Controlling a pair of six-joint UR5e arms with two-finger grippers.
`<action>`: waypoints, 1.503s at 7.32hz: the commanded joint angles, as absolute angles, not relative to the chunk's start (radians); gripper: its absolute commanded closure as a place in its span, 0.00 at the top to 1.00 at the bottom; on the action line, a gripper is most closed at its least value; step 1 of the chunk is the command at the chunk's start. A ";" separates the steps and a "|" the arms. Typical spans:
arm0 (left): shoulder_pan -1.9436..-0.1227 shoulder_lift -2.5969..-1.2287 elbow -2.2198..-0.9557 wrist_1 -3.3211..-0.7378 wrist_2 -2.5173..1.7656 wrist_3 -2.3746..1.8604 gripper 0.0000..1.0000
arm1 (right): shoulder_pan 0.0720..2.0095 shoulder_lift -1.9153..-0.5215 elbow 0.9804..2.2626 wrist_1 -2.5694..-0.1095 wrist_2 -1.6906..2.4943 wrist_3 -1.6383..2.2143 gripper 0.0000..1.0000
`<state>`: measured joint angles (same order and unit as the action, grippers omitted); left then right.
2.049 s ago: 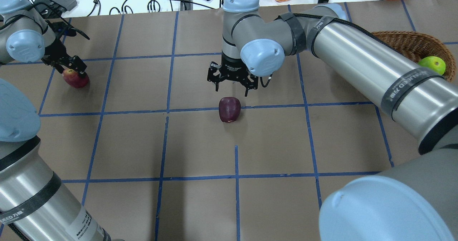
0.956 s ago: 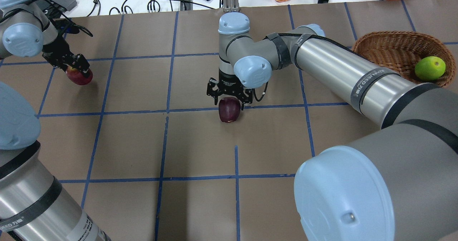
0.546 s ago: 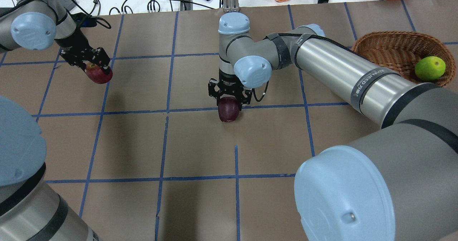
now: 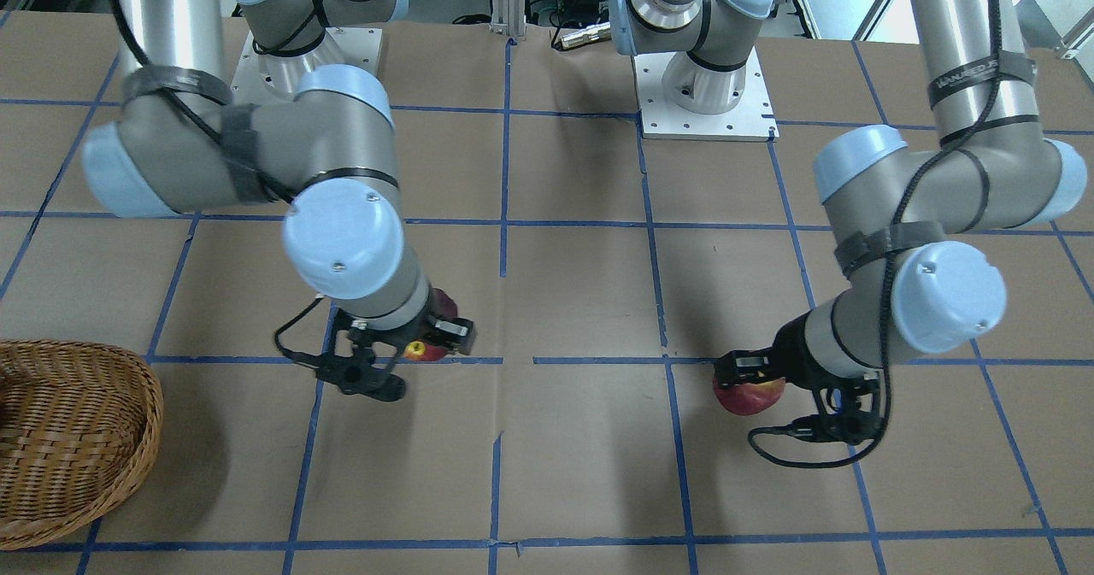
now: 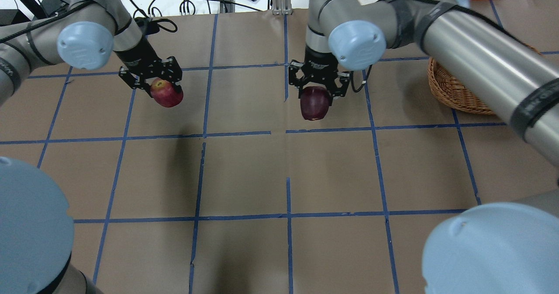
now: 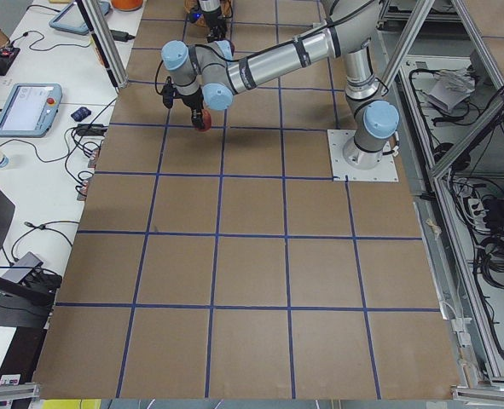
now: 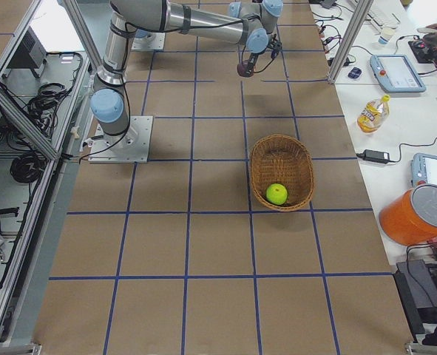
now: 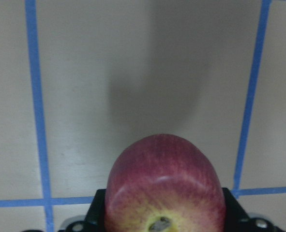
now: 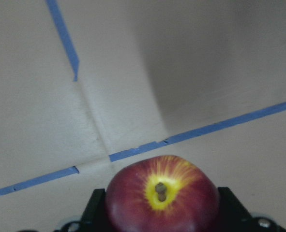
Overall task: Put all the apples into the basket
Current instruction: 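Carry dark apple into basket with right while left carries red apple center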
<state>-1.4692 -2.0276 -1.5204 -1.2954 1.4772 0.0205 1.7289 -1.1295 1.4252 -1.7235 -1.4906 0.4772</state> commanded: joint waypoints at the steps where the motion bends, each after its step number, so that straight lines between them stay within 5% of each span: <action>1: -1.650 -2.057 -1.532 -1.183 1.474 -0.163 0.44 | 1.492 -1.196 1.421 -1.681 -1.563 0.222 0.00; 4: -1.908 -2.065 -1.537 -1.177 1.485 -0.313 0.46 | 1.257 -1.114 1.421 -1.831 -1.675 -0.205 0.00; 7: -1.941 -2.053 -1.641 -1.050 1.503 -0.314 0.59 | 1.195 -1.000 1.419 -2.009 -1.741 -0.337 0.00; 8: -1.939 -2.062 -1.670 -0.929 1.506 -0.321 0.92 | 1.162 -0.985 1.419 -2.046 -1.741 -0.413 0.00; 10: -1.939 -2.054 -1.671 -0.917 1.511 -0.324 1.00 | 1.143 -0.963 1.419 -2.083 -1.743 -0.469 0.00; 11: -1.928 -2.025 -1.669 -0.929 1.526 -0.319 1.00 | 1.135 -0.956 1.423 -2.086 -1.746 -0.510 0.15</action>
<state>-1.9366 -2.0498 -1.6687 -0.9271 1.5135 -0.3220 1.1465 -0.9665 1.4186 -2.0703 -1.7424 -0.4657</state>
